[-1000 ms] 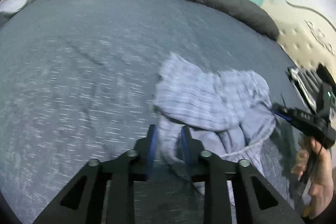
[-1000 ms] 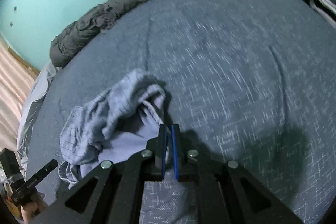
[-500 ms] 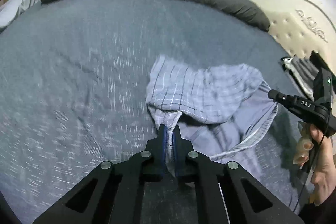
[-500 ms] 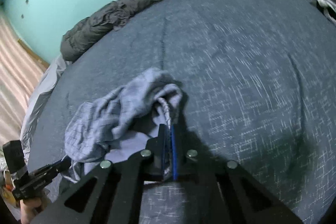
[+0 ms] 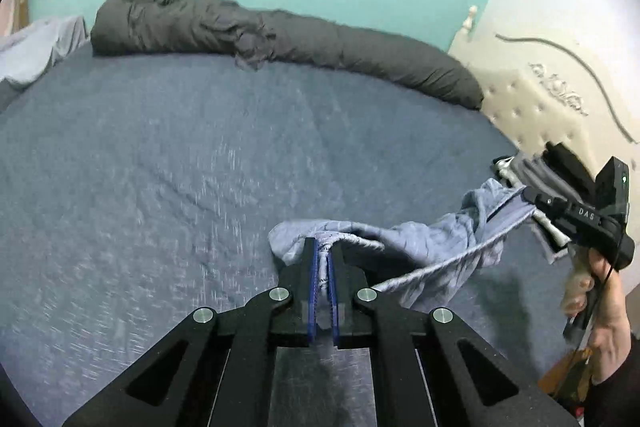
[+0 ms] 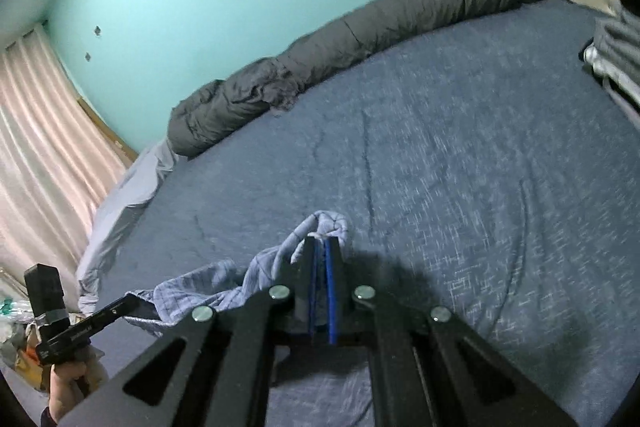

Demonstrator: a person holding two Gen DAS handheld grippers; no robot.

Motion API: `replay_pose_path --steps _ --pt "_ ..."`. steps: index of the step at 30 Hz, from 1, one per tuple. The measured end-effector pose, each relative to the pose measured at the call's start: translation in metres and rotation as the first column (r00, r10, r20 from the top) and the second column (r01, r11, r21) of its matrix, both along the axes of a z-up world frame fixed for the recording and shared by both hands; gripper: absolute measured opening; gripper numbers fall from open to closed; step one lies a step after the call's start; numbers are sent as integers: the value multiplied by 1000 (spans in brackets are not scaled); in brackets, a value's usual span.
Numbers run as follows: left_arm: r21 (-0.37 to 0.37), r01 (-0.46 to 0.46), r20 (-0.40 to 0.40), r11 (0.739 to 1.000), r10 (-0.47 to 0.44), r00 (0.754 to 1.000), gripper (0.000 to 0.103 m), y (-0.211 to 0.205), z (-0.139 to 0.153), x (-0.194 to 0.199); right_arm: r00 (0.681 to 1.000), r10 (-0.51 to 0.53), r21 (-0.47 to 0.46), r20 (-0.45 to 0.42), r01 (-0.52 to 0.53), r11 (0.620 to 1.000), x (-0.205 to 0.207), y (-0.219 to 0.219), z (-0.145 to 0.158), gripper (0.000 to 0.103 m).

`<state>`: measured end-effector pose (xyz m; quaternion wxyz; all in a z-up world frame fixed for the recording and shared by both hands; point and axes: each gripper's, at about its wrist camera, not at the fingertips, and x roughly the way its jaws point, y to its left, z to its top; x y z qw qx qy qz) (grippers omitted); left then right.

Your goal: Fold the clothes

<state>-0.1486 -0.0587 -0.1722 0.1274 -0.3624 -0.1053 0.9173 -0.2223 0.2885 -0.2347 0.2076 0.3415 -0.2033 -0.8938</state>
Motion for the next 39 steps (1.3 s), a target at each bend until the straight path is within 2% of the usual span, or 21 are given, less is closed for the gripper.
replay_pose_path --steps 4,6,7,8,10,16,19,22,23,25,26,27,30,36,39 --pt "-34 3 -9 999 -3 1000 5 2 22 5 999 18 -5 -47 -18 1000 9 5 44 4" --pt "-49 14 51 999 -11 999 5 4 14 -3 998 40 16 -46 -39 999 12 4 61 3" --pt "-67 24 85 997 -18 996 5 6 4 -7 998 52 58 -36 -50 997 12 0 62 3" --pt "-94 34 115 995 -23 993 5 10 -6 -8 998 61 106 -12 -59 993 12 -5 59 3" --pt "-125 47 152 991 -27 988 5 14 -23 -5 996 76 142 48 -82 987 12 -9 43 3" --pt "-121 57 231 991 -27 973 4 23 -75 4 976 87 227 200 -132 965 26 -17 -25 3" --pt "-116 42 217 992 -16 976 4 26 -83 10 959 86 242 271 -155 958 29 -17 -57 4" --pt "-109 28 202 994 -5 979 4 30 -90 16 951 42 295 305 -137 946 32 -13 -74 6" --pt "-107 23 197 994 -1 980 5 31 -92 18 955 16 315 296 -114 942 33 -10 -73 10" --pt "-102 13 187 995 6 982 4 33 -97 22 964 -32 334 265 -61 941 35 0 -65 26" --pt "-100 8 182 995 10 983 4 34 -99 24 968 -49 326 247 -35 945 36 5 -60 39" --pt "-93 4 177 996 13 984 4 33 -100 24 971 -56 313 231 -19 949 37 9 -55 40" --pt "-80 -12 158 997 25 987 4 33 -104 32 975 15 290 221 -80 954 38 -4 -51 40" --pt "-98 -3 145 995 17 989 5 36 -110 39 935 219 300 278 -301 905 43 -69 -78 40" --pt "-100 3 146 995 11 989 4 35 -113 41 923 250 326 294 -342 881 44 -93 -90 40"
